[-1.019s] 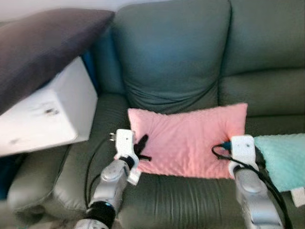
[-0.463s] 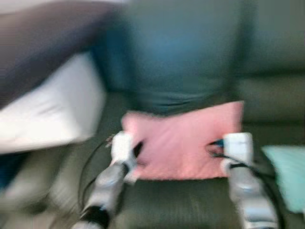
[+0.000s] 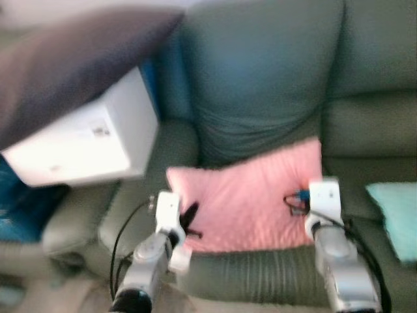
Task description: Move the pillow to the sofa
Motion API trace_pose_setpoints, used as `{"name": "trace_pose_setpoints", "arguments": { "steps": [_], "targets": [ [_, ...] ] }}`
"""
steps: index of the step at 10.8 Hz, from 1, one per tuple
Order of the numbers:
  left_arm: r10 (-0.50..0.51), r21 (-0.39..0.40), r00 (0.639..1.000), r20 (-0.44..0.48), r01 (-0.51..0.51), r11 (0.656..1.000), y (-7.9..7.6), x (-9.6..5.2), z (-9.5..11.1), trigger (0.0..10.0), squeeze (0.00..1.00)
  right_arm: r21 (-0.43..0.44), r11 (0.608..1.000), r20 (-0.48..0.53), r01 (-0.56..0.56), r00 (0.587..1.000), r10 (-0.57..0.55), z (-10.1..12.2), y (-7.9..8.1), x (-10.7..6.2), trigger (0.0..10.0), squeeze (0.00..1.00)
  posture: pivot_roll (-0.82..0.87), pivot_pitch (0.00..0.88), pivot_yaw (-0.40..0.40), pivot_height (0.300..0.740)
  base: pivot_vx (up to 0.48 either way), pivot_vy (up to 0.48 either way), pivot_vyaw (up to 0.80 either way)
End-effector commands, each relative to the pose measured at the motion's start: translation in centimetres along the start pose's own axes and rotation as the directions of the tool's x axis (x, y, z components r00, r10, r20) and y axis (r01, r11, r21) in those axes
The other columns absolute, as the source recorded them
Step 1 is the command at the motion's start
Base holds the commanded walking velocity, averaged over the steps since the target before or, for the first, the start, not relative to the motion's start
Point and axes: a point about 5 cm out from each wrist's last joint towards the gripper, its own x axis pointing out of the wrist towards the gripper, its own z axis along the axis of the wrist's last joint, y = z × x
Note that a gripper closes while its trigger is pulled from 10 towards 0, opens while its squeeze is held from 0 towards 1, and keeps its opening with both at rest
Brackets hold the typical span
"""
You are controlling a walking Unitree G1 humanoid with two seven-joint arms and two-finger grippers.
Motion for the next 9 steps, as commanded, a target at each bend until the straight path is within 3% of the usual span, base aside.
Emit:
{"name": "trace_pose_setpoints", "arguments": {
  "steps": [1,2,9],
  "targets": [
    [-0.01,0.023,1.0,0.008,0.01,1.0,0.09,0.12,0.56,10.0,0.0,0.007,1.0,0.029,-0.012,1.0,0.011,0.89,0.45,0.08,10.0,0.0,-0.26,0.095,0.151,0.74,0.439,0.0,0.0],
    [-0.01,0.029,1.0,0.015,0.01,1.0,0.06,0.07,0.62,10.0,0.0,0.007,1.0,0.031,-0.012,0.999,0.012,0.94,0.5,0.1,10.0,0.0,-0.26,0.096,0.151,0.74,0.431,0.0,0.0],
    [-0.018,0.015,1.0,0.018,0.018,1.0,-0.11,-0.76,-0.22,10.0,0.0,-0.039,0.999,0.02,0.008,1.0,-0.007,0.89,0.3,0.55,10.0,0.0,-0.25,0.097,0.144,0.74,0.0,0.0,0.0]
  ]
}}
